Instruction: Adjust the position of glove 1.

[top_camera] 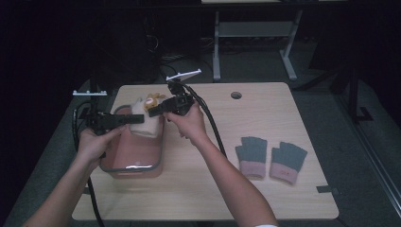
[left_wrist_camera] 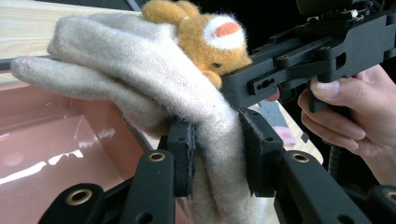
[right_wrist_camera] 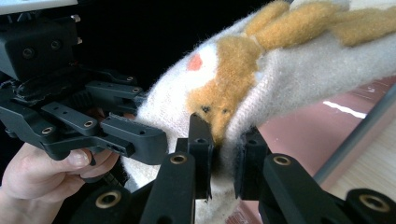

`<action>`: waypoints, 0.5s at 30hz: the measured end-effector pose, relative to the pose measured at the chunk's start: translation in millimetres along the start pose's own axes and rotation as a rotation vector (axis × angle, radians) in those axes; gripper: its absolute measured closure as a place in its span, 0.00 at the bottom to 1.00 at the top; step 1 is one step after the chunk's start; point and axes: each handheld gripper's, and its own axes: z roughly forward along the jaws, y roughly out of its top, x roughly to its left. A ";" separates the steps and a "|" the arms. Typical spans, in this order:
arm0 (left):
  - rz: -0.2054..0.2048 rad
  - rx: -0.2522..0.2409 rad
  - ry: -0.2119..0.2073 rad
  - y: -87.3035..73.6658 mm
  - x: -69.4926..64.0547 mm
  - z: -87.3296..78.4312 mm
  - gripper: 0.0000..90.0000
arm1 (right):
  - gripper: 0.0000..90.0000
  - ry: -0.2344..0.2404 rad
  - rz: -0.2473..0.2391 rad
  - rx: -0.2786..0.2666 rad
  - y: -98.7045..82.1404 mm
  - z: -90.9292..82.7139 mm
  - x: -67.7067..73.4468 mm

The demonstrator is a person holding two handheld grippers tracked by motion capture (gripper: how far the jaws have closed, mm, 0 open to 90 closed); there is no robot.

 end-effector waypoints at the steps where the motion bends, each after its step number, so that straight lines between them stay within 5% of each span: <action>1: 0.001 0.000 0.000 -0.4 1.1 -0.5 0.75 | 0.88 0.004 0.000 0.004 0.3 2.8 -0.7; 15: -0.043 0.013 0.027 -10.7 21.3 -5.4 0.75 | 0.88 0.018 0.015 0.029 0.5 28.5 -8.5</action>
